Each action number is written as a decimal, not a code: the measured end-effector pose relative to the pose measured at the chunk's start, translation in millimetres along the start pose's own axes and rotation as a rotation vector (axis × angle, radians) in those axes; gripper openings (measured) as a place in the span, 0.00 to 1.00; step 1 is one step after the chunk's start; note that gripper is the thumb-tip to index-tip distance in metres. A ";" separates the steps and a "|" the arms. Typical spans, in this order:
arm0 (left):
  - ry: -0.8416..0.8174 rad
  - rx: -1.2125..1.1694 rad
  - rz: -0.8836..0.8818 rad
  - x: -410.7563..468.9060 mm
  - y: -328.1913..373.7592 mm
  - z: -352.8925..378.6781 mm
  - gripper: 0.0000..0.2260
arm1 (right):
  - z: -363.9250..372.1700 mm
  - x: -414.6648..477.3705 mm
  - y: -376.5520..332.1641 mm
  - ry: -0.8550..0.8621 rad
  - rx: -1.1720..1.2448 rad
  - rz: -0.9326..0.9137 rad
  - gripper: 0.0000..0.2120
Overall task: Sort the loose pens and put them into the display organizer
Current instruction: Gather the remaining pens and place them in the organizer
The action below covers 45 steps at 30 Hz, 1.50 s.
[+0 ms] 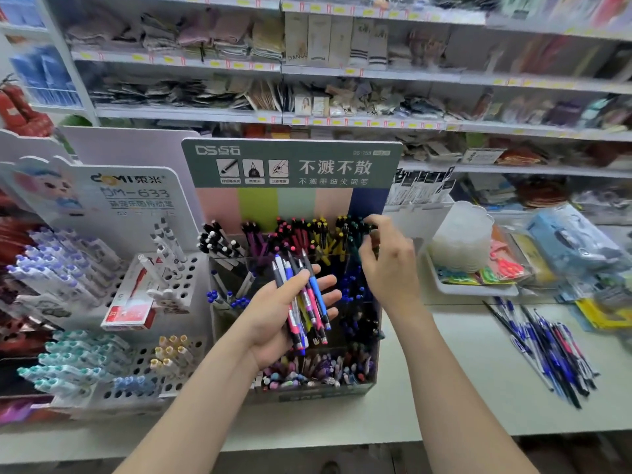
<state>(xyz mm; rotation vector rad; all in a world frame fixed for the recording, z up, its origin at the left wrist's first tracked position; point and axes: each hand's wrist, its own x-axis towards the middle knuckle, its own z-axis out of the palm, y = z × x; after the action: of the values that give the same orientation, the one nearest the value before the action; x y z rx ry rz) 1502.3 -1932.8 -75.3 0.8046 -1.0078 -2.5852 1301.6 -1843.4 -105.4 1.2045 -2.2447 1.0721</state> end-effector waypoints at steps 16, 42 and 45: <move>-0.110 0.298 0.053 -9.1 3.5 -21.7 0.13 | -16.4 -37.5 -94.7 -0.394 0.776 0.677 0.09; 0.142 0.189 0.036 -14.1 8.6 -44.6 0.27 | 8.0 -59.3 -98.5 -0.070 0.456 0.644 0.13; 0.094 0.116 -0.030 -11.0 4.6 -38.4 0.26 | -8.6 -56.2 -78.6 0.002 0.241 0.606 0.11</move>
<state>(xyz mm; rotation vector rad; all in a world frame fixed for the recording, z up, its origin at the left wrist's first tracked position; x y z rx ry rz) 1533.6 -1952.5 -91.0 0.9672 -1.1337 -2.5067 1397.9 -1833.4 -100.0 0.5916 -2.6079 1.5930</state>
